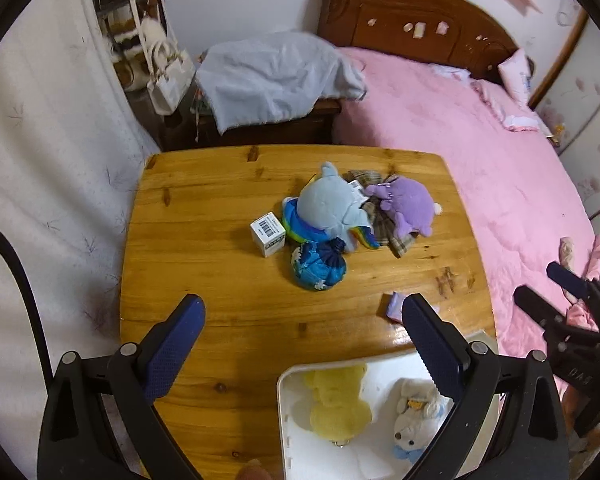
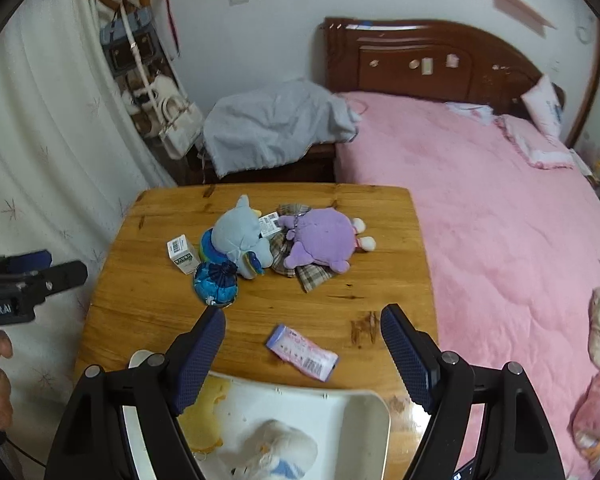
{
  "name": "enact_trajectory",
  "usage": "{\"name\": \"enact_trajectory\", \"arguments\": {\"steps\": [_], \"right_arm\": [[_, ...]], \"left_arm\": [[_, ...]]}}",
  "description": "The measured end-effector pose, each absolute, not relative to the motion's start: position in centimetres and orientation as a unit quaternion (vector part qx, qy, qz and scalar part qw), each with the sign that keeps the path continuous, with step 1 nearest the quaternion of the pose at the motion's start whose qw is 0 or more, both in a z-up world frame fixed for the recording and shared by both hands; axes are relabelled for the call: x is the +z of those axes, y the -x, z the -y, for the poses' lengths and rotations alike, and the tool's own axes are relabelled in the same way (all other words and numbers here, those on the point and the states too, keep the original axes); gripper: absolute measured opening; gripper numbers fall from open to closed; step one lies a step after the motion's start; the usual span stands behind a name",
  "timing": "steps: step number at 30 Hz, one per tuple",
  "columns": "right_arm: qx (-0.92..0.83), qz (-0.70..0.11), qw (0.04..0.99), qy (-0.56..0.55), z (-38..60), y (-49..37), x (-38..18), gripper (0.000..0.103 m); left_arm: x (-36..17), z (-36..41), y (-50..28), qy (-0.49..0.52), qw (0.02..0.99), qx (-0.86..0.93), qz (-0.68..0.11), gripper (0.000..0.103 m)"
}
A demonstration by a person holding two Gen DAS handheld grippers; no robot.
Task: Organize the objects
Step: 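Move both grippers back toward the white box and pink packet, then grasp the white medicine box with the left gripper while the right grasps the pink packet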
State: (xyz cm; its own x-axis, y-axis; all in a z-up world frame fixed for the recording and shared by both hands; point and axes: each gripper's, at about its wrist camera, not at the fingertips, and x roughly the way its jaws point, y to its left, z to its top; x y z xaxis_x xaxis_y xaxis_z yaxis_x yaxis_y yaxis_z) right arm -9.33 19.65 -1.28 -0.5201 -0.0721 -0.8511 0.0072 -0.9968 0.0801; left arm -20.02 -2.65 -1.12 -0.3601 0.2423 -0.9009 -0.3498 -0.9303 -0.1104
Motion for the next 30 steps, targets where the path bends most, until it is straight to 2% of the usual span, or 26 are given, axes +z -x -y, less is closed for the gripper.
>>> {"name": "enact_trajectory", "arguments": {"steps": [7,14,22,27,28,30], "right_arm": [[-0.824,0.01,0.06,-0.563,-19.0,13.9,-7.5,0.081],[-0.749,-0.035,0.121,-0.651,-18.3,16.6,-15.5,0.081],[-0.697,-0.084,0.144,-0.697,-17.0,16.5,-20.1,0.081],[-0.677,-0.11,0.143,-0.714,-16.6,16.5,-22.1,0.081],[-0.674,-0.114,0.144,-0.716,-16.6,16.5,-22.3,0.081],[-0.668,-0.127,0.144,-0.719,-16.2,16.4,-22.9,0.078]], "left_arm": [[-4.6,1.1,24.5,0.567,0.155,0.807,-0.048,0.099],[-10.8,0.4,29.0,0.613,0.123,0.78,-0.025,0.098],[-17.2,0.5,32.2,0.661,0.073,0.747,0.004,0.092],[-18.5,0.5,32.8,0.659,0.057,0.75,0.019,0.092],[-18.6,0.5,32.9,0.658,0.054,0.751,0.022,0.091],[-18.9,0.8,33.2,0.656,0.048,0.753,0.035,0.08]]}}
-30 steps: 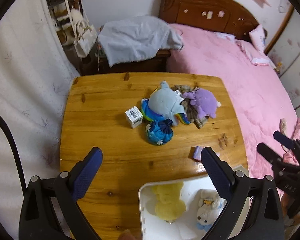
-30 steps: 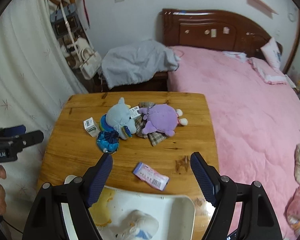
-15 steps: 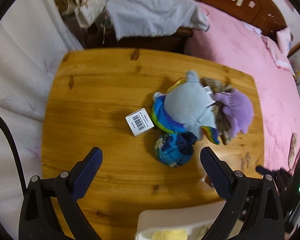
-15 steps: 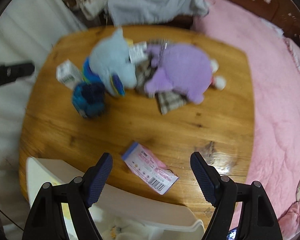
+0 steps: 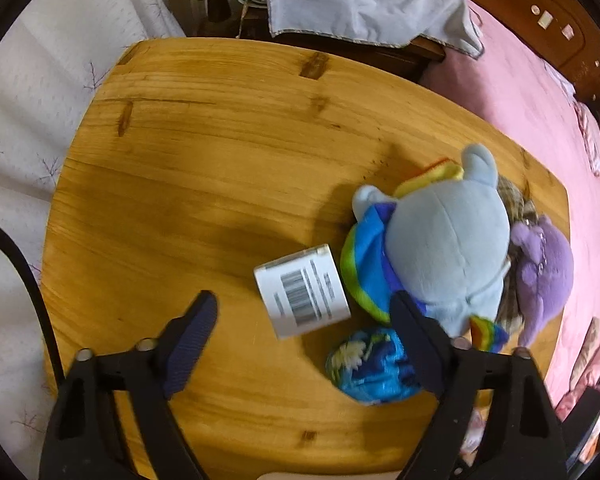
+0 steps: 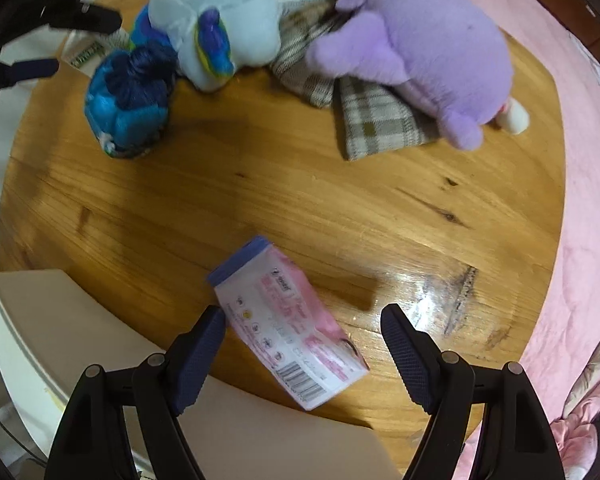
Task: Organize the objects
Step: 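Grasp the white medicine box with the left gripper while the right grasps the pink packet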
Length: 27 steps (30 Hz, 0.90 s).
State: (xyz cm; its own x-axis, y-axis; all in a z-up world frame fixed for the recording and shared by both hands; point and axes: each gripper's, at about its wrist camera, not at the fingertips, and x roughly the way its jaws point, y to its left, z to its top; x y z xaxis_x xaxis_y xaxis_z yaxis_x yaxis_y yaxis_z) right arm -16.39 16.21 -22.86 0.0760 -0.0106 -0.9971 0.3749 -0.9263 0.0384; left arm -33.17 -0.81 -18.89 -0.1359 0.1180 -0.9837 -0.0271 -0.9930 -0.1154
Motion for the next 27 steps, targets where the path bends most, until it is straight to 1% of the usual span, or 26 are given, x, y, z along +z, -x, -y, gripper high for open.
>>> {"name": "enact_trajectory", "arguments": {"steps": [2,5,7,9,10,11,12,13,19,20,27], "right_arm": [[-0.664,-0.141,0.143,-0.721,-15.9,16.2,-23.2,0.071],[-0.659,-0.139,0.148,-0.724,-15.9,16.1,-23.6,0.066],[-0.659,-0.14,0.149,-0.724,-15.9,16.1,-23.6,0.065],[-0.66,-0.139,0.149,-0.723,-16.0,16.0,-23.6,0.063],[-0.661,-0.138,0.149,-0.722,-16.0,15.9,-23.5,0.057],[-0.662,-0.138,0.15,-0.721,-16.0,15.9,-23.3,0.047],[-0.663,-0.138,0.149,-0.721,-16.0,15.9,-23.3,0.045],[-0.663,-0.135,0.148,-0.721,-16.1,15.9,-23.3,0.042],[-0.686,-0.118,0.139,-0.704,-16.4,15.6,-22.6,0.039],[-0.697,-0.098,0.112,-0.702,-16.4,15.7,-22.2,0.039],[-0.76,-0.048,0.086,-0.642,-17.6,15.8,-17.1,0.039]], "left_arm": [[-19.2,1.1,33.4,0.656,0.047,0.751,0.056,0.077],[-19.4,1.3,33.5,0.654,0.04,0.753,0.062,0.075],[-19.5,1.3,33.5,0.655,0.036,0.752,0.062,0.068],[-20.0,1.6,33.5,0.66,0.042,0.745,0.081,0.049],[-20.1,1.6,33.6,0.662,0.044,0.743,0.087,0.045],[-20.2,1.8,33.5,0.663,0.044,0.742,0.09,0.041],[-20.2,1.8,33.4,0.662,0.043,0.743,0.089,0.038],[-20.1,1.8,33.4,0.661,0.043,0.744,0.089,0.038],[-18.8,1.8,32.6,0.641,0.045,0.763,0.072,0.037],[-18.4,1.8,32.4,0.638,0.045,0.766,0.067,0.037],[-14.6,1.4,30.4,0.616,0.063,0.784,0.037,0.037]]}}
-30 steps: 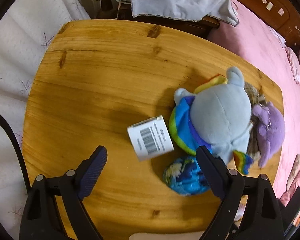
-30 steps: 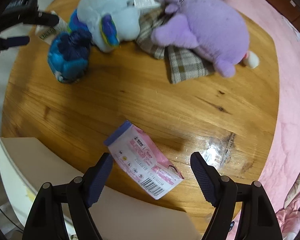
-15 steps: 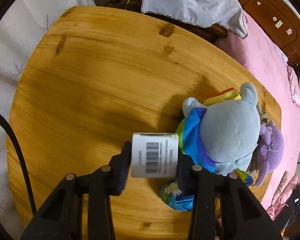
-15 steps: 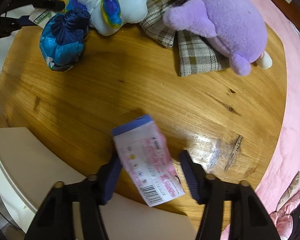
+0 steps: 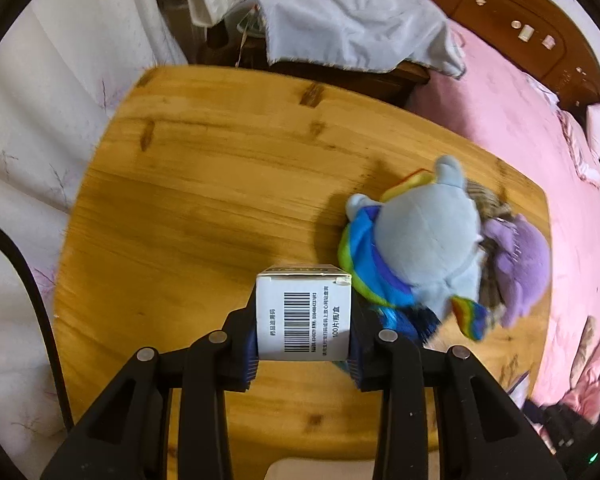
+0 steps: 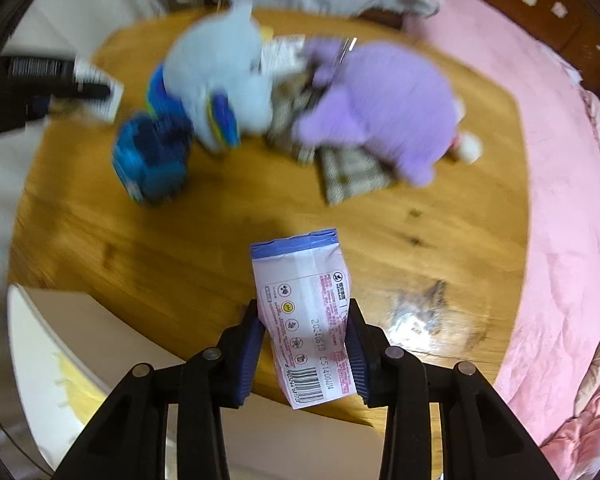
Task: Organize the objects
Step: 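Grasp the white medicine box with the left gripper while the right grasps the pink packet, then lower the white box and pink packet into the tray and release both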
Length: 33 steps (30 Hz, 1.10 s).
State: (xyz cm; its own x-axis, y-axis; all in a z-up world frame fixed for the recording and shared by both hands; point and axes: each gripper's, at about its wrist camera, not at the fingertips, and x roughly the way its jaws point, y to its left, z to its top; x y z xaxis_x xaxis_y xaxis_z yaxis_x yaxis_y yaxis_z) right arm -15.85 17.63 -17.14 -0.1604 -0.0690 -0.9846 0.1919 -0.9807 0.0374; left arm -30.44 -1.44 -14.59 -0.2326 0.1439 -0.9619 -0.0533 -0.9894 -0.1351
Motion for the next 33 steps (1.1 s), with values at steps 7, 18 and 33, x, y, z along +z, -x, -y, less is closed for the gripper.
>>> {"name": "enact_trajectory", "arguments": {"steps": [7,18,33], "right_arm": [[-0.811,0.029,0.073,-0.58,-18.9,14.9,-10.2,0.039],[-0.862,0.113,0.114,-0.481,-18.7,7.9,-0.8,0.039],[-0.902,0.166,0.141,-0.373,-17.1,-2.3,3.4,0.04]], "left_arm": [[-8.8,0.5,26.1,0.589,0.098,0.802,0.004,0.037],[-0.9,-0.7,16.8,0.543,0.168,0.822,-0.045,0.037],[0.8,-2.3,6.7,0.496,0.223,0.835,-0.086,0.038]]}}
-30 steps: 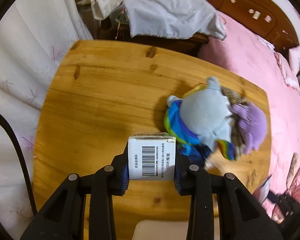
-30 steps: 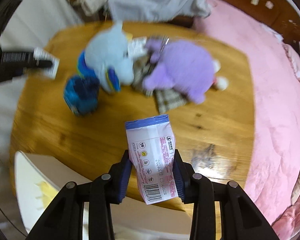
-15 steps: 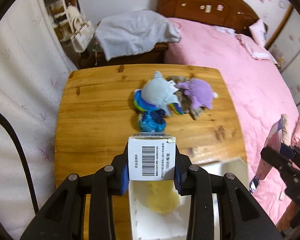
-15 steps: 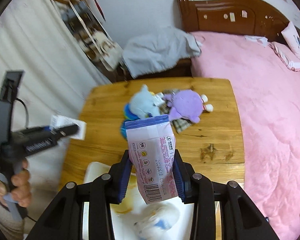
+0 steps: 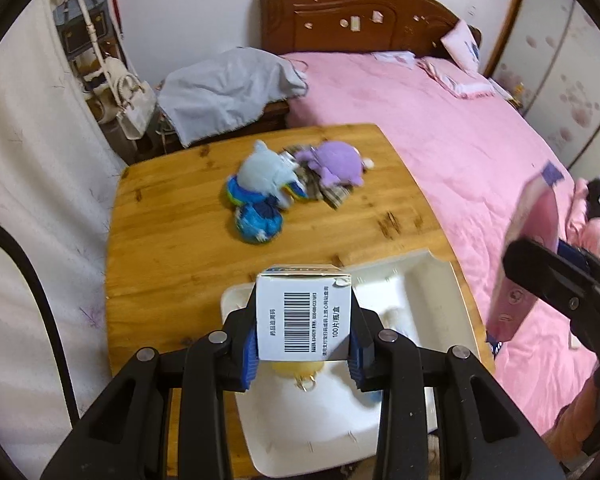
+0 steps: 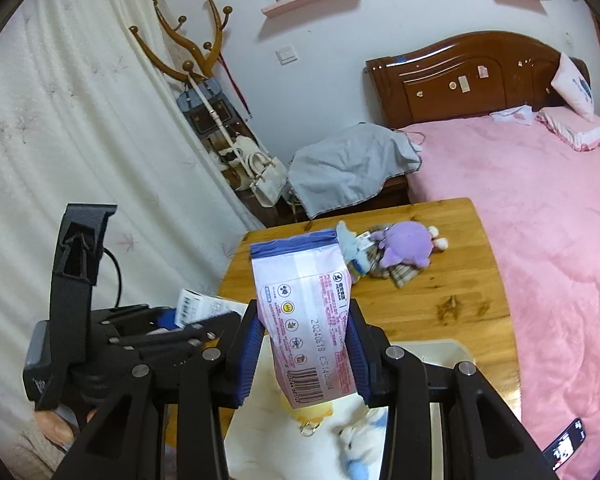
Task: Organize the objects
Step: 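Lower the white box and pink packet into the tray and release both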
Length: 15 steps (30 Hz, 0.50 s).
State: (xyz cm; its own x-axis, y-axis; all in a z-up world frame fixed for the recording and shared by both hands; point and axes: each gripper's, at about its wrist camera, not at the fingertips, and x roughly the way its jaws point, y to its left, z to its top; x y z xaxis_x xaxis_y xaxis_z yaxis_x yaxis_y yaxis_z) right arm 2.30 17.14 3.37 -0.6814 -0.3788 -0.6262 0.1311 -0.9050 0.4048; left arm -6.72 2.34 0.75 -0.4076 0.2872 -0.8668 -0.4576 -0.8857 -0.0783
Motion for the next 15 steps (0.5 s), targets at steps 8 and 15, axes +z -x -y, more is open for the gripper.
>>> {"name": "enact_trajectory", "arguments": {"steps": [8,15], "right_arm": [[-0.901,0.159,0.142,-0.379,-16.1,-4.1,2.4,0.04],[-0.892,0.153,0.135,-0.404,-15.7,-4.6,0.3,0.04]], "left_arm": [[-1.4,-1.9,4.5,0.503,0.213,0.835,-0.065,0.038],[-2.8,-1.7,3.1,0.492,0.18,0.847,-0.089,0.038]]}}
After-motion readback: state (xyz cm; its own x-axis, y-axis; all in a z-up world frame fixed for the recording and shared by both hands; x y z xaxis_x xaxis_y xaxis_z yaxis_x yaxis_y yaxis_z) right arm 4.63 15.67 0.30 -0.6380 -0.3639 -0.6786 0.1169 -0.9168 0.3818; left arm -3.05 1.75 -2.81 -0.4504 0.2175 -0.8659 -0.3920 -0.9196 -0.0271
